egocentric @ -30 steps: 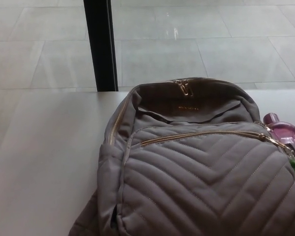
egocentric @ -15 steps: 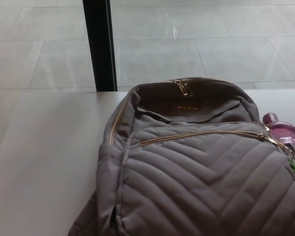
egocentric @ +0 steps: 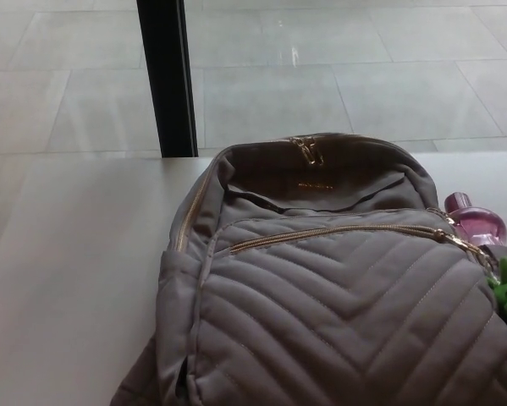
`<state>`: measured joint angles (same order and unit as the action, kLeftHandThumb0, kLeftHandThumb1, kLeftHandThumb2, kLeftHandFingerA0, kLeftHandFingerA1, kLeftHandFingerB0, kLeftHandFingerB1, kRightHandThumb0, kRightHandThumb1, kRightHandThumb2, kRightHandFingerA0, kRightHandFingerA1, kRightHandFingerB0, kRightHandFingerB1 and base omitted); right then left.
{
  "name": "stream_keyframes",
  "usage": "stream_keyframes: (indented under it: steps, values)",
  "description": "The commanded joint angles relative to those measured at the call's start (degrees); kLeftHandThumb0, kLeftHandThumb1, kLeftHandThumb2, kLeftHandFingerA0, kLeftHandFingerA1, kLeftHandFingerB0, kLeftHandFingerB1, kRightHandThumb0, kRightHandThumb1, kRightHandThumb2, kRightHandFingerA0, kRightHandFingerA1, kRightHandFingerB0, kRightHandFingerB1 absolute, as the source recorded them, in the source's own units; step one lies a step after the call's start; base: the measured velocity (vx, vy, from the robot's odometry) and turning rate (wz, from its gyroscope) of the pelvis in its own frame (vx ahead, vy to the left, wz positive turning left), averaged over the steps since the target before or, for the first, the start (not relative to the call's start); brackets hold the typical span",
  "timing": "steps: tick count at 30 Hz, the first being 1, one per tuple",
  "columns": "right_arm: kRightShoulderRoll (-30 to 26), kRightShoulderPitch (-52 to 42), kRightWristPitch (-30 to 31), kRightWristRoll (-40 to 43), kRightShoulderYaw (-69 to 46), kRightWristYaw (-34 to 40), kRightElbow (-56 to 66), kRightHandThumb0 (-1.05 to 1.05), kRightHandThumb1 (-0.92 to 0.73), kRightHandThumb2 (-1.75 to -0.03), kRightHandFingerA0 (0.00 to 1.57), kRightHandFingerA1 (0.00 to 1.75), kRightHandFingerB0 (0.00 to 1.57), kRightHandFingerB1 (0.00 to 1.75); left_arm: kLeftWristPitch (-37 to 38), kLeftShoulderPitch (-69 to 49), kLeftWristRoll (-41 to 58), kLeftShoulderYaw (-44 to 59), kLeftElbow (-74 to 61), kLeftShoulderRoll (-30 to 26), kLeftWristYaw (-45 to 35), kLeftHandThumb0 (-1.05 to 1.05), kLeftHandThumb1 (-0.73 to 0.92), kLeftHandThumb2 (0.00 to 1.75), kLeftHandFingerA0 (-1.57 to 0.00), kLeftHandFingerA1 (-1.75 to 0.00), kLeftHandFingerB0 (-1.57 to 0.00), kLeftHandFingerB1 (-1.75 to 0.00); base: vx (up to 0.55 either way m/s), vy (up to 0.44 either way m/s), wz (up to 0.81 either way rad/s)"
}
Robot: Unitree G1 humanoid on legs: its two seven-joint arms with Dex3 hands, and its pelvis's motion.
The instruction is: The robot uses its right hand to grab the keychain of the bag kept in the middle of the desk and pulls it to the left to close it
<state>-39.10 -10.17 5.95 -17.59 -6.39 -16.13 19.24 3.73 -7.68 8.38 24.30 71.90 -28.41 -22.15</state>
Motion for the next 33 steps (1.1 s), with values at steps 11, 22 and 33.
stream_keyframes:
  steps: [11, 22, 33]
  values:
    - [-3.2, 5.8, 1.1, -1.3, -0.3, -5.8, 6.8, -0.52, -0.75, -0.62, 0.86, 0.99, 0.44, 0.39, 0.9, -0.2, 1.7, 1.3, 1.1, -0.5, 0.2, -0.79, 0.84, 0.65, -0.6, -0.51, -0.45, -0.4, 0.0, 0.0, 0.0]
    - [-6.1, 6.0, 6.2, -6.4, 0.7, -10.0, 7.7, -0.46, -0.73, -0.63, 0.86, 1.29, 0.46, 0.38, 1.5, -0.6, 2.1, 1.3, 0.3, -0.1, -0.2, -0.8, 0.89, 0.66, -0.58, -0.51, -0.44, -0.39, 0.0, 0.0, 0.0]
    - [-7.6, 5.6, 7.9, -11.2, 1.4, -9.9, 7.1, -0.5, -0.74, -0.62, 0.88, 1.23, 0.46, 0.37, 1.6, -0.8, 3.0, 1.8, 0.5, 0.0, -1.3, -0.82, 0.89, 0.67, -0.59, -0.5, -0.47, -0.39, 0.0, 0.0, 0.0]
